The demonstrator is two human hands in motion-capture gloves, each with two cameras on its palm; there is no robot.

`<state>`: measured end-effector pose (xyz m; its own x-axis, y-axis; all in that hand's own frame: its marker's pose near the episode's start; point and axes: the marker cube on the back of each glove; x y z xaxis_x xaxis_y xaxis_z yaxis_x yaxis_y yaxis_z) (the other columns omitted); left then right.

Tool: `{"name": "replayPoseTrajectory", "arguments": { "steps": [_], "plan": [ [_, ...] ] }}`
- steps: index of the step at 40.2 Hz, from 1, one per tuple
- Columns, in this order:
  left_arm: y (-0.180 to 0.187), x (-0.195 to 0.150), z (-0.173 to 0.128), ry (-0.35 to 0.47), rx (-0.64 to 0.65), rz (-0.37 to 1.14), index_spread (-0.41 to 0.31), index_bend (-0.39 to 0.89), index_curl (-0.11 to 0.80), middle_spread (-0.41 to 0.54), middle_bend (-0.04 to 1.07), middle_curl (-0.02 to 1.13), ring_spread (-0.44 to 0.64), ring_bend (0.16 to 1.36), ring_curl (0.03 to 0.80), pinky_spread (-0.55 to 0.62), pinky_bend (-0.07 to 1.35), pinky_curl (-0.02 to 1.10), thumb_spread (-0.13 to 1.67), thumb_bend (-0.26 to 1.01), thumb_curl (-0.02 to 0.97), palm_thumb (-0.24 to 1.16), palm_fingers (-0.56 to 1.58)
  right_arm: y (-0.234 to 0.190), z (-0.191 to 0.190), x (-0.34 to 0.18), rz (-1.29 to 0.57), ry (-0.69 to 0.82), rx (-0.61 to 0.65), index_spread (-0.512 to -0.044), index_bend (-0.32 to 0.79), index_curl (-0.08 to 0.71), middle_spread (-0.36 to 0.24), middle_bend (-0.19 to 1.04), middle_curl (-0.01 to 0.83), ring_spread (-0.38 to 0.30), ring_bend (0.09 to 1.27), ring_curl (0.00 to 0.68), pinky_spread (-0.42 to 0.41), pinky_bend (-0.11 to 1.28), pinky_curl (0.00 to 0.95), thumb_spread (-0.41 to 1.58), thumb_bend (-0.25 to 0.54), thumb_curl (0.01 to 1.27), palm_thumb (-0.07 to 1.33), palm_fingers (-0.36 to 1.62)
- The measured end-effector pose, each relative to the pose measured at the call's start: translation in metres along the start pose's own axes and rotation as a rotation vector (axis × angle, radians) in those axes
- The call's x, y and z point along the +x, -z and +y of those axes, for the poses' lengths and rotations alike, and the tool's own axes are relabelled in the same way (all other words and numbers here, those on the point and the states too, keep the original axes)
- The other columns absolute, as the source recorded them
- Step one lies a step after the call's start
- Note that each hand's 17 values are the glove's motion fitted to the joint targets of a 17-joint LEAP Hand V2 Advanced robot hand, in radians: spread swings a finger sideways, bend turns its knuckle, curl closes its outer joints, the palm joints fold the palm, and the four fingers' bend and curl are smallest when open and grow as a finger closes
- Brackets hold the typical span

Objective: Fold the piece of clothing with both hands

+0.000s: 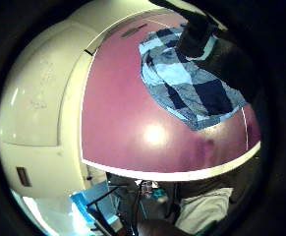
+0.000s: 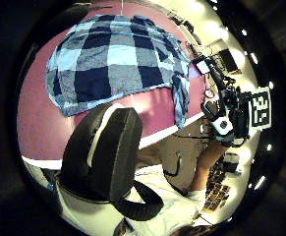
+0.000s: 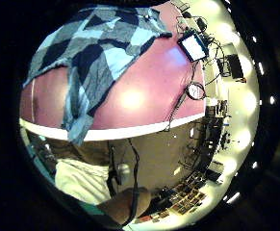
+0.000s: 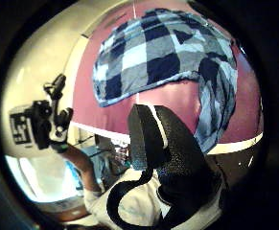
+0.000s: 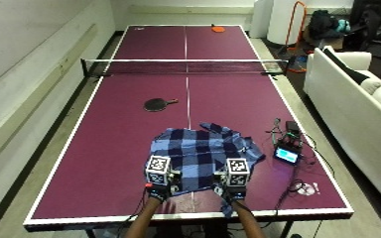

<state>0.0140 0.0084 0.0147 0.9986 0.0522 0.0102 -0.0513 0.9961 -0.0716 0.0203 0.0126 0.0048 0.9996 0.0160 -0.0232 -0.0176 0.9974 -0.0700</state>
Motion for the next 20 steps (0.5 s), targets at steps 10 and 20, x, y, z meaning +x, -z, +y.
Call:
{"name": "replayPoseTrajectory", "arguments": {
  "steps": [10, 20],
  "plan": [
    [-0.047, 0.001, -0.012, 0.009, -0.098, -0.025, -0.113, 0.14, 0.265, 0.004, 0.17, 0.29, 0.18, 0.59, 0.289, 0.3, 0.48, 0.34, 1.15, -0.01, 0.191, 0.11, 0.39, -0.035, -0.008, 0.016, -0.004, -0.021, -0.072, -0.373, 0.12, 0.27, -0.036, 0.2, 0.296, 0.135, 0.23, 0.213, 0.255, 0.38, 0.307, 1.25, 0.047, 0.2, 0.38, 0.19],
    [-0.026, 0.011, 0.027, 0.017, -0.223, -0.064, -0.109, 0.14, 0.275, 0.014, 0.16, 0.29, 0.18, 0.61, 0.299, 0.3, 0.49, 0.35, 1.14, -0.02, 0.206, 0.11, 0.37, -0.025, 0.028, 0.02, -0.005, -0.052, -0.23, -0.363, 0.12, 0.253, -0.036, 0.21, 0.318, 0.138, 0.25, 0.232, 0.251, 0.41, 0.328, 1.23, 0.007, 0.22, 0.41, 0.17]
  ]
}}
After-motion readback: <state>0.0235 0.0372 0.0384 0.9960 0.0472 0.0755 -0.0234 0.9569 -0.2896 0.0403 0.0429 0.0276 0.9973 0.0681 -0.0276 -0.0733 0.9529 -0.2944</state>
